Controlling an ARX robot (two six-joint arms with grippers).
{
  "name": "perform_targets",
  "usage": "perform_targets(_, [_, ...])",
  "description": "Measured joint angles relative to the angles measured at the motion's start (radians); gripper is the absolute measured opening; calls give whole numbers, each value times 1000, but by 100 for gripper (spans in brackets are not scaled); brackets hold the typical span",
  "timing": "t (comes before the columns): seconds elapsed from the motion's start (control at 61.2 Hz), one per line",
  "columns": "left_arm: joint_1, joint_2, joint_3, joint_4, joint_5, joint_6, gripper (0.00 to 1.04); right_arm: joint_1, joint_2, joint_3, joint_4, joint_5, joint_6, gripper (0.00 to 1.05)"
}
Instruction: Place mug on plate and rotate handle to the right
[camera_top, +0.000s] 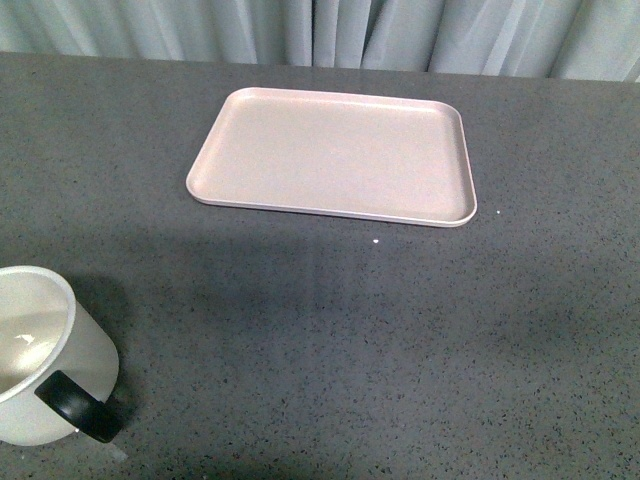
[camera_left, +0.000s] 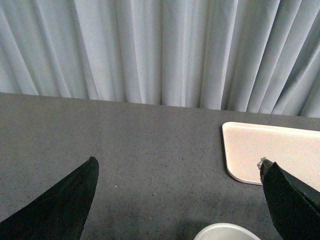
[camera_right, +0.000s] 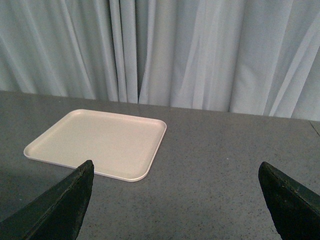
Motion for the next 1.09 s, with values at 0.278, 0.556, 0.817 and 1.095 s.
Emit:
perform_targets(0.278, [0, 0, 0, 0, 0, 0, 95, 0, 0, 0, 0, 0, 0, 95])
perform_targets(0.556, [-27, 175, 130, -297, -87, -143, 95, 0, 0, 0, 0, 2, 0, 96])
perform_targets(0.817, [7, 751, 339, -367, -93, -262, 95, 0, 0, 0, 0, 0, 0, 96])
perform_targets(1.095, [9, 1051, 447, -249, -83, -161, 95, 0, 0, 0, 0, 0, 0, 96])
